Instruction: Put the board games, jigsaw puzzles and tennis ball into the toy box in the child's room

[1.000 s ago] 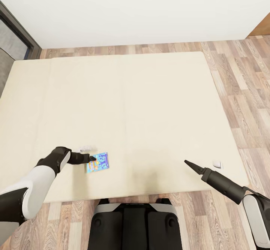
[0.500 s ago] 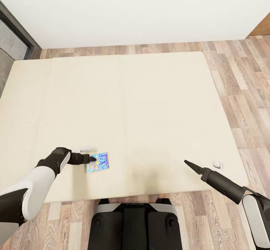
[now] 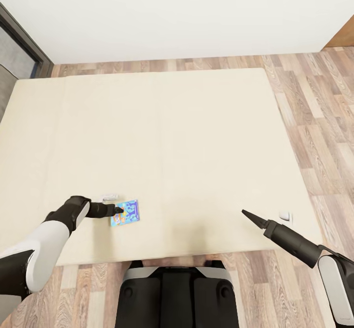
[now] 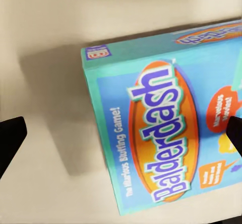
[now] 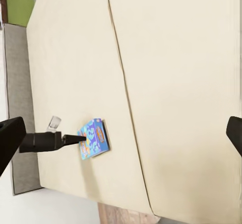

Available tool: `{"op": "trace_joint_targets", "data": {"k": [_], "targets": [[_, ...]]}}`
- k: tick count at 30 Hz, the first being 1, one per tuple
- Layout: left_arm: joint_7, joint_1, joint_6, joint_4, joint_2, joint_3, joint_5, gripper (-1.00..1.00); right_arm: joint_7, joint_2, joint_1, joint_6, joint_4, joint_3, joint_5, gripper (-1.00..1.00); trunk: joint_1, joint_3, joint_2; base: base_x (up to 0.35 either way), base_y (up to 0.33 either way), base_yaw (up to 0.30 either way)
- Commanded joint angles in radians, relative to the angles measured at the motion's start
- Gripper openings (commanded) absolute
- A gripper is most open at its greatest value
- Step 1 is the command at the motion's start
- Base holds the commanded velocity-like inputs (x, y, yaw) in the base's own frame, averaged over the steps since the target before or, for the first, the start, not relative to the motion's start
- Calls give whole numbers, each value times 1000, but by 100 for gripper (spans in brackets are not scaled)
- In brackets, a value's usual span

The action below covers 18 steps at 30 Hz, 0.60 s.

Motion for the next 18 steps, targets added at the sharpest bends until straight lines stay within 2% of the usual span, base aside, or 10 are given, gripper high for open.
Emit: {"op": "trace_joint_targets", "data": {"k": [1, 18], "targets": [[-9, 1, 4, 1, -19, 10, -13, 100, 4, 0, -1, 5, 0, -1, -2, 100, 1, -1, -1, 0, -93, 0], [-10, 1, 3, 1, -19, 10, -13, 100, 10, -3, -1, 3, 0, -1, -3, 100, 1, -1, -1, 0, -15, 0]]}}
